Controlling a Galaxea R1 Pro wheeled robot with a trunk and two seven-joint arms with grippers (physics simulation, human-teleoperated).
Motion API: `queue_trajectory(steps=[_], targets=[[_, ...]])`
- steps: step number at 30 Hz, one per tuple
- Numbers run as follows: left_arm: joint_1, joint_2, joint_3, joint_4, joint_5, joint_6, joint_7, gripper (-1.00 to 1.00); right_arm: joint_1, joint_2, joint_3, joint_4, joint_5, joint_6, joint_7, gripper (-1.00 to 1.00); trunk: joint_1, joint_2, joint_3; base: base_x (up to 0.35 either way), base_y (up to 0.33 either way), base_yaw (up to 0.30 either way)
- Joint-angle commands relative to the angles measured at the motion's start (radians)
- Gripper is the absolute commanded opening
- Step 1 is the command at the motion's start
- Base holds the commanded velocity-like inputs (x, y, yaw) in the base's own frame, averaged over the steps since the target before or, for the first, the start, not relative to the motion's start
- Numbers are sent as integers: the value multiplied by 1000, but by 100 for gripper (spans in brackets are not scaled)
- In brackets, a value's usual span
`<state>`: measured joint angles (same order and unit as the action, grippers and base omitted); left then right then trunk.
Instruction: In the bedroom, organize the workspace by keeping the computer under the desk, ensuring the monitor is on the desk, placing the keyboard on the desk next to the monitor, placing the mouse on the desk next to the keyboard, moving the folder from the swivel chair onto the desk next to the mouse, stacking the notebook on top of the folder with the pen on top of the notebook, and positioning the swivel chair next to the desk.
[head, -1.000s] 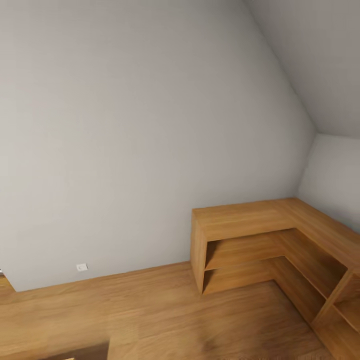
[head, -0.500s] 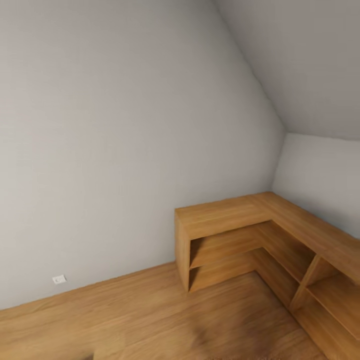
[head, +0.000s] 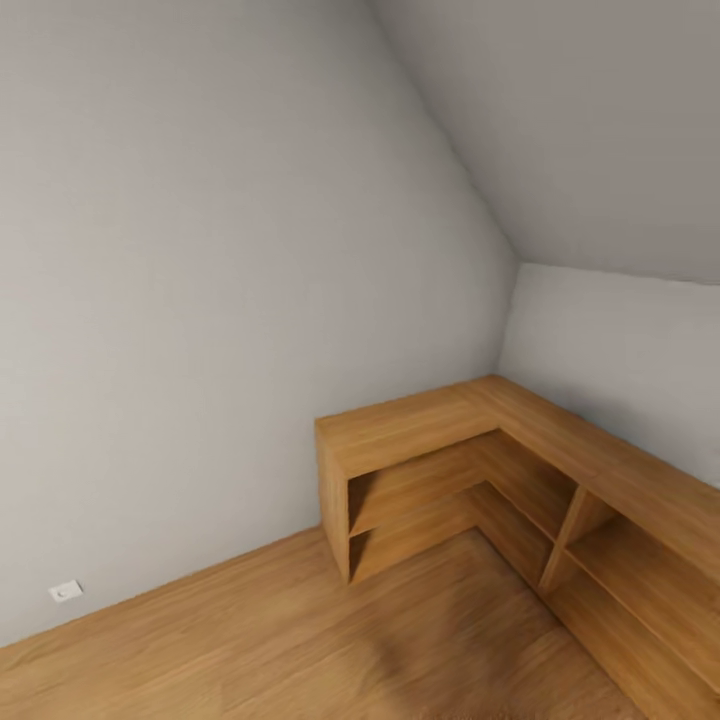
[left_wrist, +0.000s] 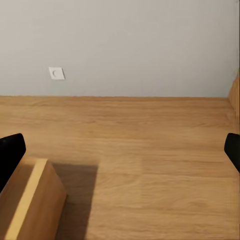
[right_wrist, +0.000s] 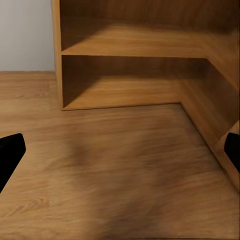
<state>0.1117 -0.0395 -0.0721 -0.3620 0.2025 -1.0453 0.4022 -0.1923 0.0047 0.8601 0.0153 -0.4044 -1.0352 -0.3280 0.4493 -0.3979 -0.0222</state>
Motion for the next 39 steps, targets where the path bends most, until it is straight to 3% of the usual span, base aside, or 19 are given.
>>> queue_trajectory(steps=[1,6,7,8,14,21,31,39], targets=[[0,3,-7,-1,6,-2,3,100,-1,0,8,2,-4,-2,-5,100,1,-2,-2,0,0,-260],[0,43,-9,18,-6,-2,2,100,-1,0,8,1,-4,-2,-5,100,1,-2,-2,0,0,-259],[0,77,-24,49,-42,-2,2,100,-1,0,7,1,-4,-2,-6,100,1,-2,-2,0,0,-258],[0,86,-32,58,-70,-2,5,100,-1,-1,7,1,-5,-2,-7,100,1,-2,-2,0,0,-257],[0,110,-47,95,-143,-2,9,100,-1,-2,7,0,-5,-2,-9,100,1,-2,-2,0,0,-257],[0,114,-52,138,-164,-2,4,100,-1,-3,8,0,-5,-3,-9,100,1,-2,-2,0,0,-257],[0,110,-50,141,-161,-2,6,100,-1,-2,7,0,-4,-2,-11,100,1,-2,-2,8,6,-256],[0,107,-50,136,-161,-2,6,100,-1,0,8,0,-5,1,-9,100,1,-2,-2,212,145,-257]])
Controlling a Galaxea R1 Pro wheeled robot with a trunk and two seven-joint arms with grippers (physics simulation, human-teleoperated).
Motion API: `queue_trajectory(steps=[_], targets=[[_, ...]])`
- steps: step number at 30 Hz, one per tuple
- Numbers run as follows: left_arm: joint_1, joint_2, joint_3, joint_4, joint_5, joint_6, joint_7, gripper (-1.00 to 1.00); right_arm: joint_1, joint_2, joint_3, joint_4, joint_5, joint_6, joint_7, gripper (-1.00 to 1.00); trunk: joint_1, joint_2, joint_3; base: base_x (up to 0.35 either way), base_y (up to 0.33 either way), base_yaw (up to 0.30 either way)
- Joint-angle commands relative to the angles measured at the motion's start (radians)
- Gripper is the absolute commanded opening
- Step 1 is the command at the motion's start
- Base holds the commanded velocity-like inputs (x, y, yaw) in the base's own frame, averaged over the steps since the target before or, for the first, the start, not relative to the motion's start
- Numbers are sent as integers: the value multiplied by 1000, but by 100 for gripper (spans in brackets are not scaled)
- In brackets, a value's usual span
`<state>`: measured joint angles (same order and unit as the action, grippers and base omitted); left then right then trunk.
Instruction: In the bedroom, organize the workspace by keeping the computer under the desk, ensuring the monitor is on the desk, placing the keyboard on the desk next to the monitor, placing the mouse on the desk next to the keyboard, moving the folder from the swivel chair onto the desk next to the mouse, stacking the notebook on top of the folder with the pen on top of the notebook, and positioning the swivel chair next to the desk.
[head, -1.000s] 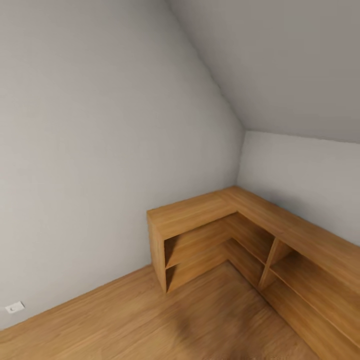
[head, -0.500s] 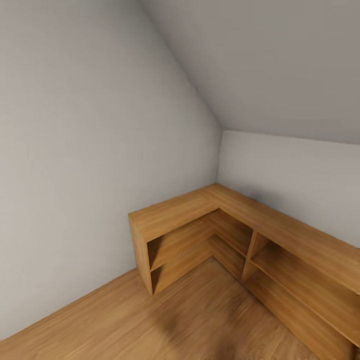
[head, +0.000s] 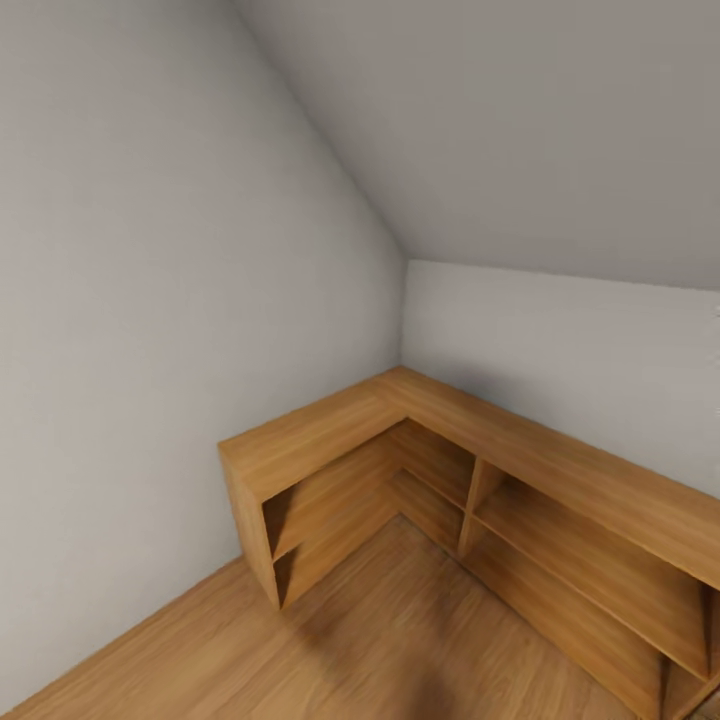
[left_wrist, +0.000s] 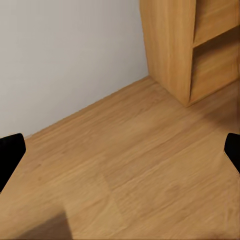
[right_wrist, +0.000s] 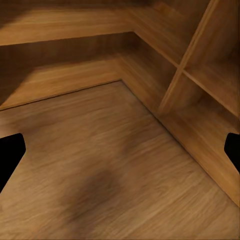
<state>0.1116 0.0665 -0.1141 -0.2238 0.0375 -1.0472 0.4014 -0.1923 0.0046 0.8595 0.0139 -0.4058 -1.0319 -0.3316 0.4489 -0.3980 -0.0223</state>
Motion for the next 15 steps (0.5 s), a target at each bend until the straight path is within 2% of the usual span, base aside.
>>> queue_trajectory(steps=[1,15], targets=[[0,0,-8,-2,4,0,7,100,-1,1,9,1,-4,-1,-5,100,1,-2,-2,278,169,-259],[0,-2,-8,-3,2,0,5,100,-1,3,9,0,-6,22,-4,100,1,-2,-2,291,118,-262]])
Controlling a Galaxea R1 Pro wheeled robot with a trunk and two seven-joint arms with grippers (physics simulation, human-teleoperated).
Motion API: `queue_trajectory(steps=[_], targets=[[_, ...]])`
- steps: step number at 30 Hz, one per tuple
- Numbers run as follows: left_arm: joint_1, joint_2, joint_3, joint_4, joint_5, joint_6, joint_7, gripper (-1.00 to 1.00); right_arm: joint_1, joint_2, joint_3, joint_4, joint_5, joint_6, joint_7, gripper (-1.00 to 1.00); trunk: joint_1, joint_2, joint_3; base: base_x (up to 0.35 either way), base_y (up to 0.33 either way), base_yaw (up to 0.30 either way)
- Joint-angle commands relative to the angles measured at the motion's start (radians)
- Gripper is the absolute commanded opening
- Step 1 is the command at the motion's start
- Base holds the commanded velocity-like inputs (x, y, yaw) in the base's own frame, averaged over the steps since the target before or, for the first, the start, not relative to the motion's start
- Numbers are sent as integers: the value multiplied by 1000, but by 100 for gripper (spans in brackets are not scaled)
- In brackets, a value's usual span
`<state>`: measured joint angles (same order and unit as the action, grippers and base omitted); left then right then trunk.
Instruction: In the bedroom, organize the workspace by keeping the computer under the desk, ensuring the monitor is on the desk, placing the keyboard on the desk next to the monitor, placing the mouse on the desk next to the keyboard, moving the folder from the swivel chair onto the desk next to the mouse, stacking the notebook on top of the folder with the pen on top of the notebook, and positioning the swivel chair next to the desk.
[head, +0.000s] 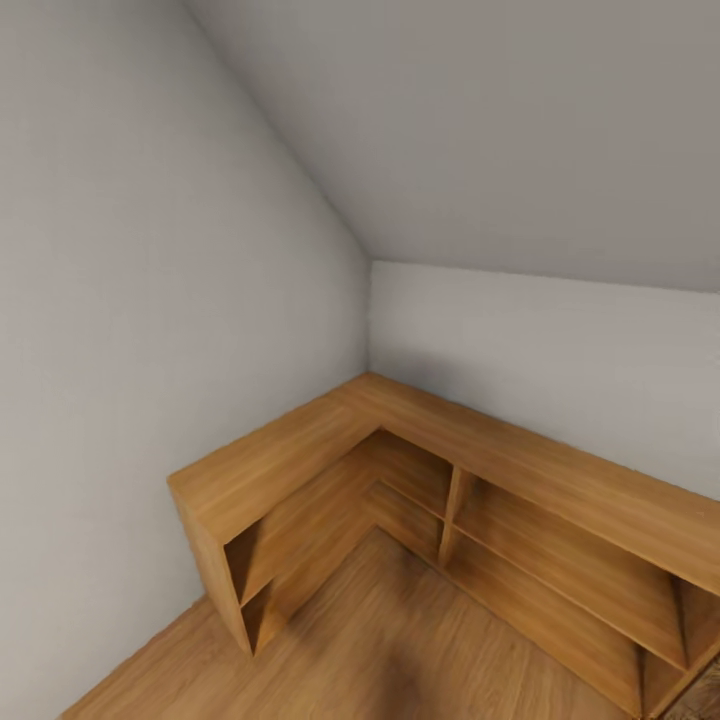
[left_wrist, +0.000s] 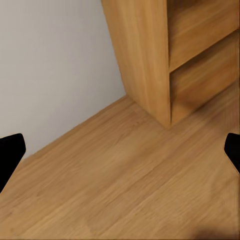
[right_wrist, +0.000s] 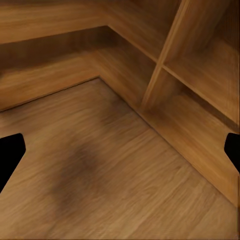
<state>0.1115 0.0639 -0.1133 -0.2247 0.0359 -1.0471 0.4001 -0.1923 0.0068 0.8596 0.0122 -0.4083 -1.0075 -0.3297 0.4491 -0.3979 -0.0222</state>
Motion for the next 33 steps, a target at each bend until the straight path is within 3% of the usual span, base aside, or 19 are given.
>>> queue_trajectory(steps=[1,23,27,33], targets=[[0,1,-9,-2,3,0,7,100,-1,1,9,1,-4,-2,-6,100,1,-2,-2,126,34,-263],[0,-18,-10,-2,4,0,6,100,-1,1,9,0,-4,-2,-6,100,1,-2,-2,14,4,-264],[0,-42,-10,-2,6,57,11,100,-1,1,9,0,-4,-2,-6,100,1,-2,-2,0,0,-264],[0,-48,-9,-2,7,75,13,100,-1,1,9,0,-4,-2,-6,100,1,-2,-2,0,0,-264]])
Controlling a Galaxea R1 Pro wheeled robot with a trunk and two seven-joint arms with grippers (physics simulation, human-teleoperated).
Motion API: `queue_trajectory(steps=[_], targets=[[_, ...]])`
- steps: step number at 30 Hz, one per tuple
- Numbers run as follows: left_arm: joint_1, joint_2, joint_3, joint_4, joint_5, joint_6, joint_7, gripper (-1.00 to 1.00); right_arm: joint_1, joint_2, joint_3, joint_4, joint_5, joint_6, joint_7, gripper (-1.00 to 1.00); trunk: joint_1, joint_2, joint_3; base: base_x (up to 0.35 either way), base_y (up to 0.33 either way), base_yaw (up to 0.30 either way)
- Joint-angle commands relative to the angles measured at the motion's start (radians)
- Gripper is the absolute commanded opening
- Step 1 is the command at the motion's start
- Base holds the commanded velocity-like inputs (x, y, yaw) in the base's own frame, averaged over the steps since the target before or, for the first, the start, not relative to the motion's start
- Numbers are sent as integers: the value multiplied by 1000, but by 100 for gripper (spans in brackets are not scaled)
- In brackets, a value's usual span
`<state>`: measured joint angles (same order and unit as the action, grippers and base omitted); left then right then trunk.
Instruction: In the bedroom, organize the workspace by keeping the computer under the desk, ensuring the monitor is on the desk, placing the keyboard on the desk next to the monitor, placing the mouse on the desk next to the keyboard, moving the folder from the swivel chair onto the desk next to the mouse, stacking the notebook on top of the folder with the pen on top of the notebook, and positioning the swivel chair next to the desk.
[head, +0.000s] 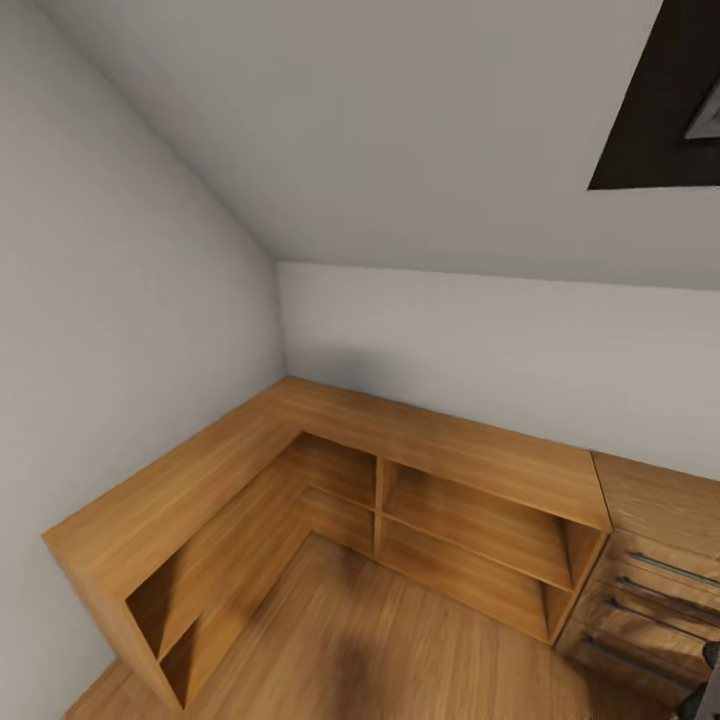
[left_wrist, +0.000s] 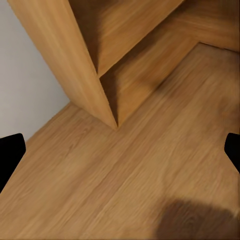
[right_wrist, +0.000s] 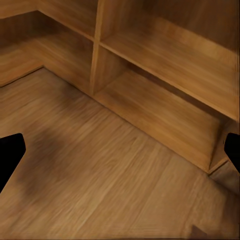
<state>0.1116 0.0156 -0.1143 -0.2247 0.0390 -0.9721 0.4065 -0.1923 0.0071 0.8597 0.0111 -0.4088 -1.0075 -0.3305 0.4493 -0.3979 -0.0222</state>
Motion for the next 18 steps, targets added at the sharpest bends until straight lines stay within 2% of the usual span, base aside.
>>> queue_trajectory(steps=[1,11,18], targets=[[0,1,-8,-2,3,0,5,100,-1,1,9,1,-4,-2,-5,100,1,-2,-2,0,0,-264],[0,2,-7,-2,3,-3,3,100,-1,1,9,1,-4,-2,-6,100,1,-2,-2,0,9,-264],[0,1,-6,-2,3,-5,4,100,-1,1,9,1,-4,-2,-7,100,1,-2,-2,47,190,-264]])
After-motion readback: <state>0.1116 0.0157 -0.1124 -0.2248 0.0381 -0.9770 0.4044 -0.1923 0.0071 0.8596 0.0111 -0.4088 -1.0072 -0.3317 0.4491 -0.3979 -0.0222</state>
